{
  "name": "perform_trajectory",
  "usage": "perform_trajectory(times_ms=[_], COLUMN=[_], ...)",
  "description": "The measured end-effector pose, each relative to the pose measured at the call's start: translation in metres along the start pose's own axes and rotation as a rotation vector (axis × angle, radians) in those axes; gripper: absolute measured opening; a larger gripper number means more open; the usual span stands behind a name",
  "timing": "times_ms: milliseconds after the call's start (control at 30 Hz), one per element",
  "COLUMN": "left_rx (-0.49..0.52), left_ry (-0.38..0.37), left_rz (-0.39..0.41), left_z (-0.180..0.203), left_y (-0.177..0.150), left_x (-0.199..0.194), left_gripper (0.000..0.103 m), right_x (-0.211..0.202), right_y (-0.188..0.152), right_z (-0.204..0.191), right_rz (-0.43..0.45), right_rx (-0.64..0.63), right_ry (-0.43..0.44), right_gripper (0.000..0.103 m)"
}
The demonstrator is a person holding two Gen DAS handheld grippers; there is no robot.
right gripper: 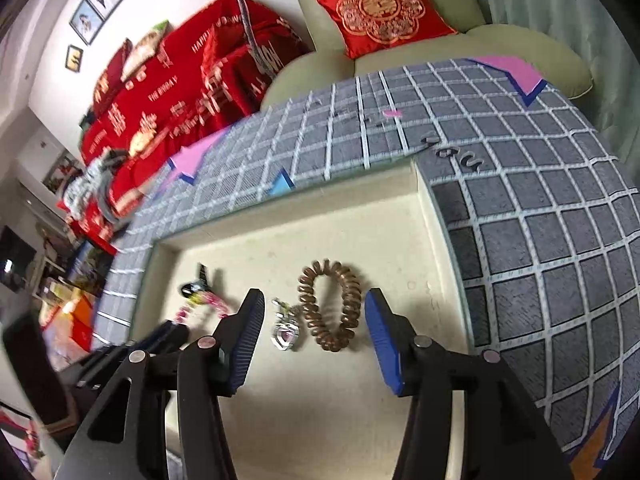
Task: Organize jewelry
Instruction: 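Open the right tool releasing the brown bracelet while the left tool releases the pink bracelet, then withdraw both open tools from the tray over the jewelry on the table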
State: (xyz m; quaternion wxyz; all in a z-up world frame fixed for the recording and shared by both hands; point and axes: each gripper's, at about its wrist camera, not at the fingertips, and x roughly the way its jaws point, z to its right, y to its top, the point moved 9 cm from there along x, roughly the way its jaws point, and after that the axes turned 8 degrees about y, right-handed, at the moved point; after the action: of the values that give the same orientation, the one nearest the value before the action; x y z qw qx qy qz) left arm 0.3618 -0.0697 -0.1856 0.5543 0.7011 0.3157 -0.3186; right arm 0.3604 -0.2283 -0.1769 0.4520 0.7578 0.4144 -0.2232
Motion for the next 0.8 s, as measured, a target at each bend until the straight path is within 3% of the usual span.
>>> perform_trajectory(times_ms=[33, 67, 100, 167, 233, 367, 433, 800], left_rx=[-0.006, -0.009, -0.021, -0.048, -0.051, -0.044, -0.04, -0.017], left_ry=[-0.004, -0.005, 0.009, 0.04, 0.015, 0.02, 0.012, -0.015], left_rz=[0.002, 0.001, 0.0, 0.05, 0.036, 0.063, 0.076, 0.082], left_z=[-0.001, -0.002, -0.005, -0.011, -0.01, -0.013, -0.014, -0.02], left_y=[0.001, 0.001, 0.001, 0.007, 0.009, 0.008, 0.005, -0.034], left_x=[-0.001, -0.002, -0.003, -0.01, -0.012, -0.028, -0.039, -0.102], left_gripper=[0.027, 0.078, 0.103, 0.103, 0.103, 0.103, 0.103, 0.103], right_x=[-0.007, -0.013, -0.017, -0.026, -0.033, -0.048, -0.055, -0.117], right_y=[0.002, 0.004, 0.005, 0.006, 0.005, 0.001, -0.004, -0.029], right_z=[-0.001, -0.002, -0.004, -0.005, -0.004, -0.001, -0.001, -0.011], right_rz=[0.014, 0.025, 0.031, 0.038, 0.043, 0.049, 0.049, 0.117], right_rx=[-0.001, -0.003, -0.005, -0.001, 0.011, 0.033, 0.043, 0.036], right_ry=[0.004, 0.005, 0.005, 0.007, 0.011, 0.008, 0.015, 0.027], right_gripper=[0.058, 0.058, 0.059, 0.059, 0.067, 0.07, 0.091, 0.093])
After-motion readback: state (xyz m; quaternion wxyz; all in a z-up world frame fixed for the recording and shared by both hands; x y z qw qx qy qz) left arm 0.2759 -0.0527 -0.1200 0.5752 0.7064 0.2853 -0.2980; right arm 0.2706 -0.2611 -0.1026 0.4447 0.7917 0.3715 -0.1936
